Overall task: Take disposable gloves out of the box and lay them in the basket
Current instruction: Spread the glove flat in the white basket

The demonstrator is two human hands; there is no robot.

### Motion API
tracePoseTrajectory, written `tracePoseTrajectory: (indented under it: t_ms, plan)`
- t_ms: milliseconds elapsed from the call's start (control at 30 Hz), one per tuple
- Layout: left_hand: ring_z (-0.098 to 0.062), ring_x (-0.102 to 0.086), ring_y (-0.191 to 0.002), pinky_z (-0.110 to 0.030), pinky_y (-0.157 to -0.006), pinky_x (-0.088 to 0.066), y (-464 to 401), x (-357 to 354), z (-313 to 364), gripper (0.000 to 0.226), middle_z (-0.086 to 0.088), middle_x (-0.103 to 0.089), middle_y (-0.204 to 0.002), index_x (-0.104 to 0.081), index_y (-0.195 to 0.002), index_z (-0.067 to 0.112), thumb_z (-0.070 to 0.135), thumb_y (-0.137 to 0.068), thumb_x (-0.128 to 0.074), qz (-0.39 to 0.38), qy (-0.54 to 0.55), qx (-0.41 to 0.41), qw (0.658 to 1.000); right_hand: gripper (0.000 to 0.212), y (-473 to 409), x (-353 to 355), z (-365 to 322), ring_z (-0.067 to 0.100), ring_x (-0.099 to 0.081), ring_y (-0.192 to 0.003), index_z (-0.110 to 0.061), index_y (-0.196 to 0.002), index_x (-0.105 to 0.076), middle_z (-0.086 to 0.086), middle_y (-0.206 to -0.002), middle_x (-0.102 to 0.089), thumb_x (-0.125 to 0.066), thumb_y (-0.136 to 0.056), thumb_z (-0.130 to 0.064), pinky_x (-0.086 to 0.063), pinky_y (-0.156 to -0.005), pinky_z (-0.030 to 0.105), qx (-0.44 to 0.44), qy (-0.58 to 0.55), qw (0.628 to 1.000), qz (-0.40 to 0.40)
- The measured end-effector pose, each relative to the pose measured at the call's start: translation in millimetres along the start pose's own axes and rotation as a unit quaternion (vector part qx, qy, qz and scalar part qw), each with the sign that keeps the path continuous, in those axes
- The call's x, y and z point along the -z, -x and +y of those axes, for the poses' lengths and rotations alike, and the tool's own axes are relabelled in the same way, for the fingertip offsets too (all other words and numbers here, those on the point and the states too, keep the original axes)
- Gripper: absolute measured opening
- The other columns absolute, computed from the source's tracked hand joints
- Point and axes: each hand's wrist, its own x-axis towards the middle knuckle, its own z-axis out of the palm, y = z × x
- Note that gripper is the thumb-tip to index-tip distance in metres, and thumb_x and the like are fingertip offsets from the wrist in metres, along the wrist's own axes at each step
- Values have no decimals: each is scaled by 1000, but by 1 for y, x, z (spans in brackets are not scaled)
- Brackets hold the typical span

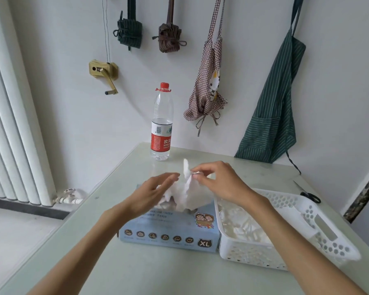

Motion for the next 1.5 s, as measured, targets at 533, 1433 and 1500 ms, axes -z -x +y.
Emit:
tracePoseTrajectory:
  t_ms: [533, 1433, 1500]
  plan:
    - [-17, -44, -61, -14, -51, -36, -18, -4, 23, 52, -14, -53, -69, -61, -85, -17, 34, -94, -53, 71, 51, 1, 996, 9, 30, 26, 21, 4, -58, -81, -23, -88, -71, -5, -89, -67, -69, -85, -32, -43, -71, 11, -153, -183, 970, -48]
    - [-14, -57, -73, -25, -67, -44, -75, -59, 78, 6, 12, -70, -81, -71, -86, 29, 24, -83, -72, -89, -70, -116, 987, 8, 90, 86, 89, -1, -65, -77, -23, -90, -75, -11, -81, -73, -68, -86, -24, -48, -78, 17, -167, -170, 971, 11]
    - [-3, -48, -64, -18, -62, -37, -77, -55, 83, 3, 18, -67, -74, -72, -83, 29, 30, -80, -73, -92, -80, -118, 986, 13, 94, 93, 91, -2, -64, -87, -22, -90, -74, -11, -86, -73, -66, -86, -32, -45, -78, 14, -171, -190, 965, 64]
